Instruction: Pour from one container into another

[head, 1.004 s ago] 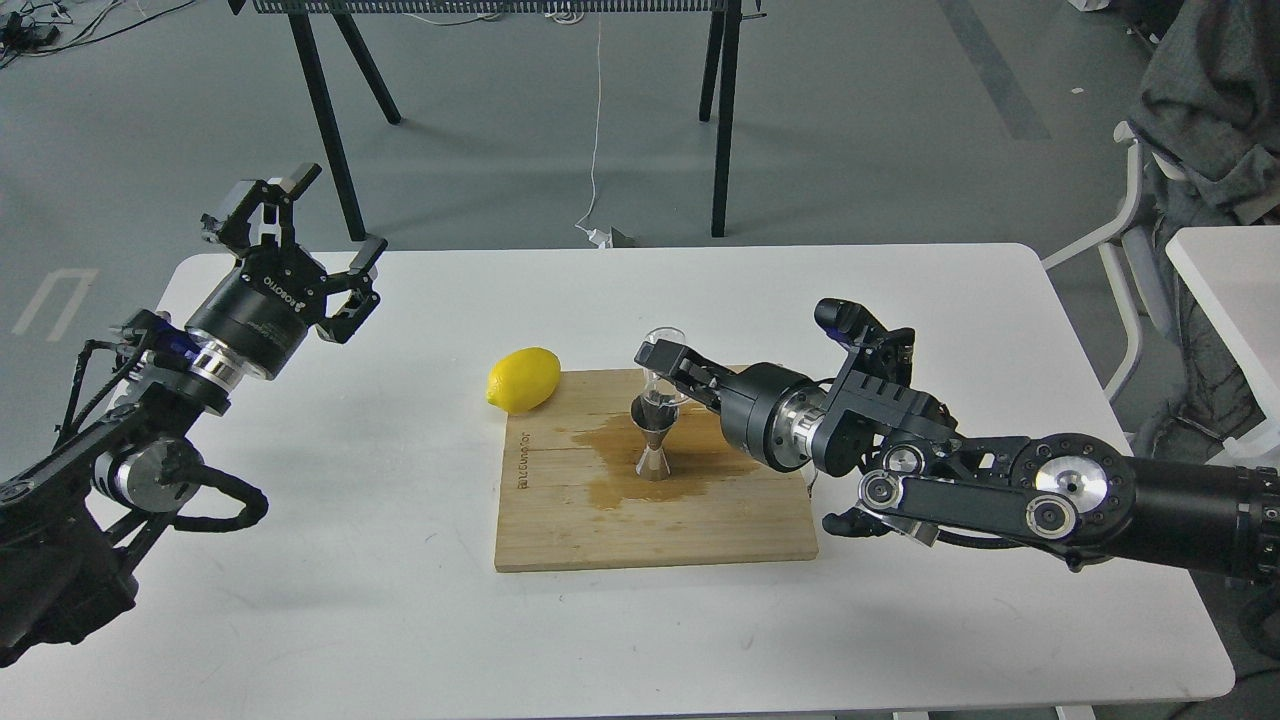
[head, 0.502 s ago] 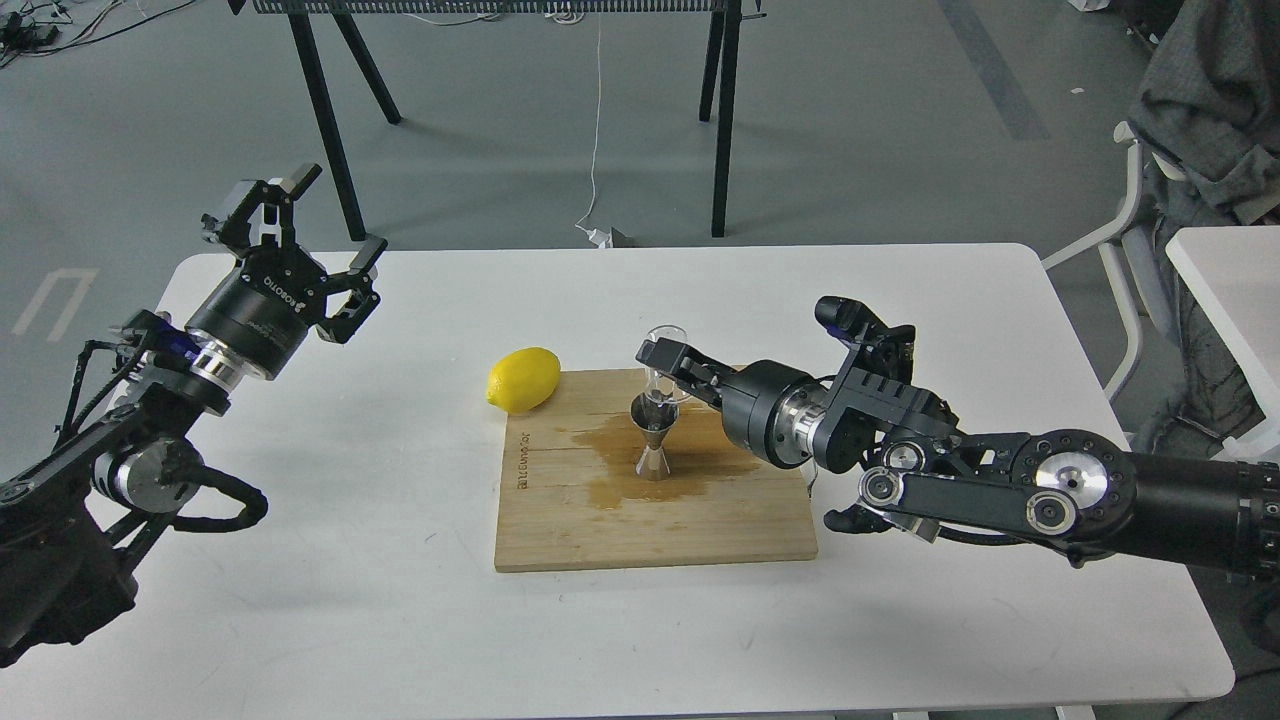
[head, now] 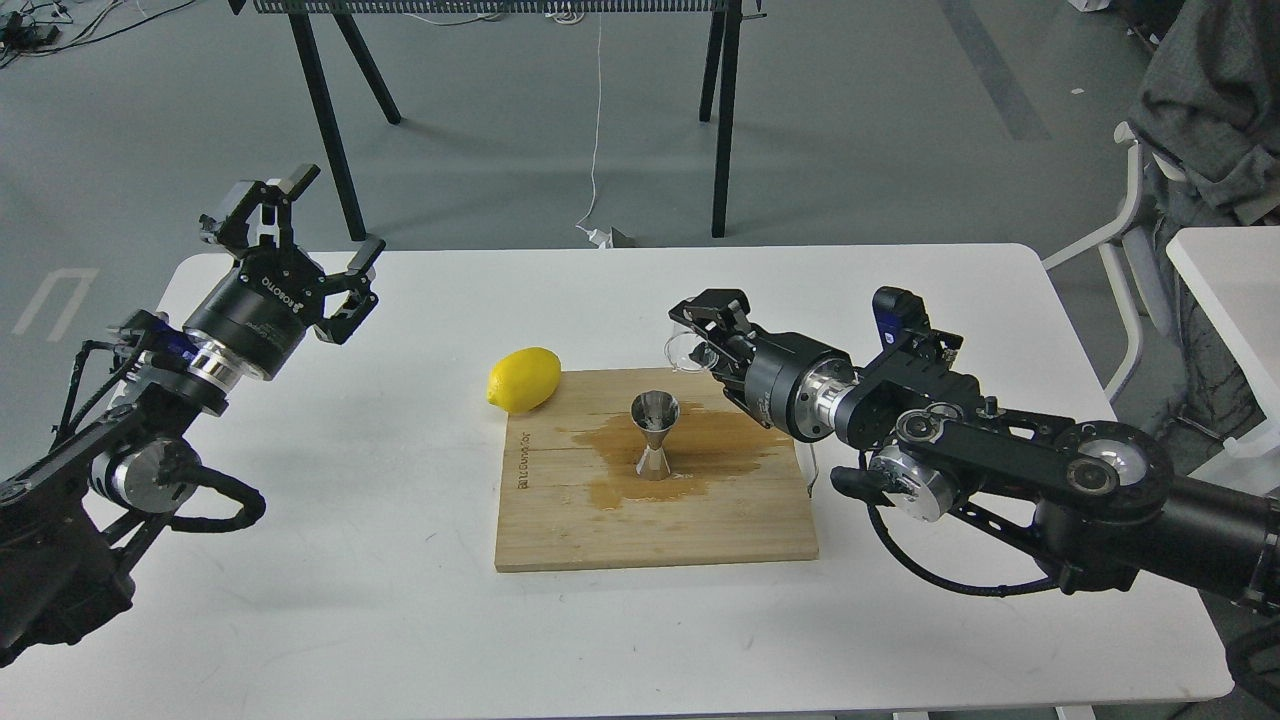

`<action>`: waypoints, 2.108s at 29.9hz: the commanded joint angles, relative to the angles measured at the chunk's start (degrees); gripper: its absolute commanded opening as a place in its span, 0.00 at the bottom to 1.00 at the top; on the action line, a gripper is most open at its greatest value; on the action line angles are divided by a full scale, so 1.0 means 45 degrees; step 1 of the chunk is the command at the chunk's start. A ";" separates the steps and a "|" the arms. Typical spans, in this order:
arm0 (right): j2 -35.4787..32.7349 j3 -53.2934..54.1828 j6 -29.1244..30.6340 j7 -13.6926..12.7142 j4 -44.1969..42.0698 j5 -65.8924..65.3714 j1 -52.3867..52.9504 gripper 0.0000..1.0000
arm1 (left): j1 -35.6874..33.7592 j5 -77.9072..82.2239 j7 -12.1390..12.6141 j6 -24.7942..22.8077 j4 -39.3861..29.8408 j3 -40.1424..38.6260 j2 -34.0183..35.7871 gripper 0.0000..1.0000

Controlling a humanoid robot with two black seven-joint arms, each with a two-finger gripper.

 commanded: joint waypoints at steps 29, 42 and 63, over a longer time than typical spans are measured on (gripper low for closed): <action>0.1896 1.3601 0.1170 -0.0012 -0.2954 1.0882 -0.8813 0.48 | 0.0034 0.0014 0.0000 0.0000 0.0117 0.0033 -0.0350 0.95; 0.2150 1.3718 0.1131 -0.0012 -0.4753 1.1079 -0.8813 0.48 | 0.0210 0.0015 0.0000 0.0000 0.0156 0.0052 -0.0350 0.95; 0.2443 1.3465 0.1131 0.0085 -0.4773 1.1060 -0.8657 0.55 | 0.0230 0.0015 0.0000 0.0000 0.0156 0.0052 -0.0350 0.95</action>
